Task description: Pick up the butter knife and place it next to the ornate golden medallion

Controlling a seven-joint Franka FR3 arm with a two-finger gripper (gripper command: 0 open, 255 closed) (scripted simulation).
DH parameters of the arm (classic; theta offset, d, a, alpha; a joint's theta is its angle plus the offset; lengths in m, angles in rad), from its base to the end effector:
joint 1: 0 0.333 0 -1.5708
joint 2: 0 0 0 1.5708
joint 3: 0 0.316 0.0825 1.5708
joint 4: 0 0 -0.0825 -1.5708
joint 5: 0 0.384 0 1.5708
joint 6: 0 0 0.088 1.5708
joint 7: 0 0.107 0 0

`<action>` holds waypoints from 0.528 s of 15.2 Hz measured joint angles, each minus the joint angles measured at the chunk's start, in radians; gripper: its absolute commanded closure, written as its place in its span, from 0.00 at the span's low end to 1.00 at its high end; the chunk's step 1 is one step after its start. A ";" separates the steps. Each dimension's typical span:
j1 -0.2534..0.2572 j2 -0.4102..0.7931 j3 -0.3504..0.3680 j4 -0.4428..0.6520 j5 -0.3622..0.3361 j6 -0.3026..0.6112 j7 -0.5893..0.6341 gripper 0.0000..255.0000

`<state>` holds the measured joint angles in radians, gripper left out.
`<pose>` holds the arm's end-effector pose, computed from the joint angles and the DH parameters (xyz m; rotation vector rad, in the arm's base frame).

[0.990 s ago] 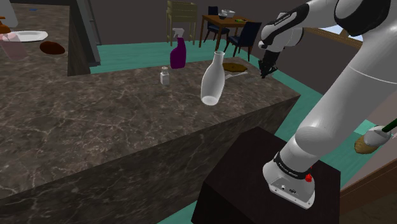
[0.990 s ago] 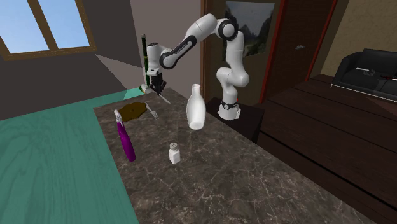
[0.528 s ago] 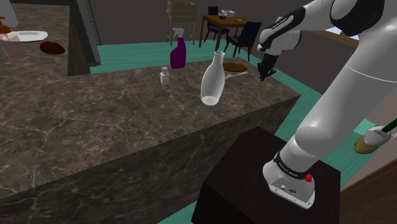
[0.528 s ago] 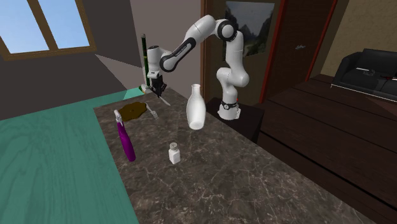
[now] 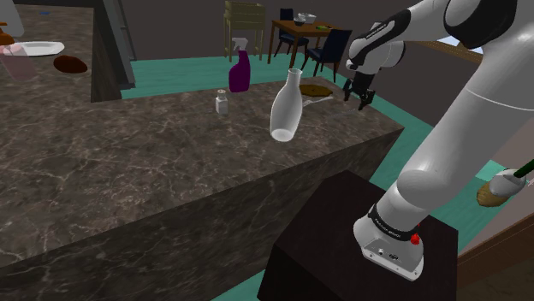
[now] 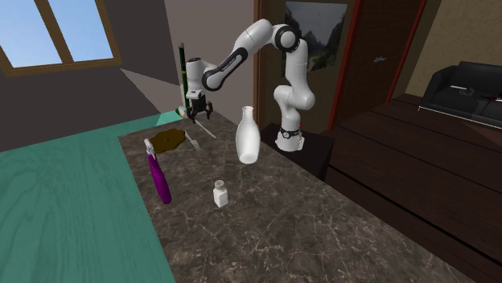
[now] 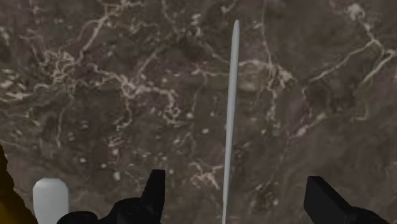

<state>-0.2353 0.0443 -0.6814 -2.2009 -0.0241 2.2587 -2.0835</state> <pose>0.3272 -0.4258 0.3692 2.5855 1.7362 -0.0700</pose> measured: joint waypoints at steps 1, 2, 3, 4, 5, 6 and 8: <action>0.000 0.000 0.000 0.000 0.000 0.000 0.000 0.00; 0.002 -0.010 0.001 0.008 -0.008 -0.015 0.007 0.00; 0.006 -0.024 0.003 0.018 -0.018 -0.037 0.017 0.00; 0.010 -0.038 0.005 0.037 -0.028 -0.066 0.029 0.00; 0.010 -0.055 0.005 0.053 -0.040 -0.096 0.033 0.00; 0.010 -0.068 0.006 0.057 -0.049 -0.110 0.039 0.00; 0.009 -0.076 0.006 0.061 -0.055 -0.121 0.041 0.00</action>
<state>-0.2260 -0.0316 -0.6759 -2.1398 -0.0786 2.1374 -2.0430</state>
